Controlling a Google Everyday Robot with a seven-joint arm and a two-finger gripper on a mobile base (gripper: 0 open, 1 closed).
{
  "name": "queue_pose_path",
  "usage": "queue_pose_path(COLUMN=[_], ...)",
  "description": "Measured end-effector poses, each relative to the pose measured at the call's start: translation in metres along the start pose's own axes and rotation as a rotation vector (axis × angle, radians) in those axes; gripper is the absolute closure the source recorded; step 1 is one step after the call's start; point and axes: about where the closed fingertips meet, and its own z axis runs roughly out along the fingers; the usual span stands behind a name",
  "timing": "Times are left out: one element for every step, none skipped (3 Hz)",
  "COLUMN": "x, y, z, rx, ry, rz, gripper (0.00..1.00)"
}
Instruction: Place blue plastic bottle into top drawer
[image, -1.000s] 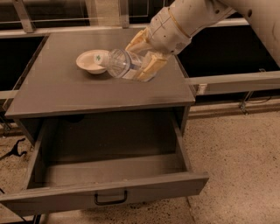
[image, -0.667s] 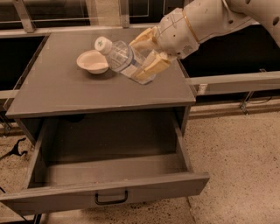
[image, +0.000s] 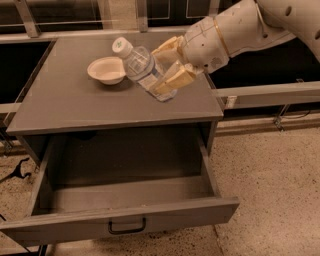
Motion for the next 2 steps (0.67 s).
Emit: queue_pose_path(x=[0.0005, -0.006], y=[0.0089, 0.0145], z=[0.0029, -0.0059], rx=[0.053, 0.133], ry=[-0.17, -0.311], rz=[0.18, 0.346], gripper=[1.0, 1.0])
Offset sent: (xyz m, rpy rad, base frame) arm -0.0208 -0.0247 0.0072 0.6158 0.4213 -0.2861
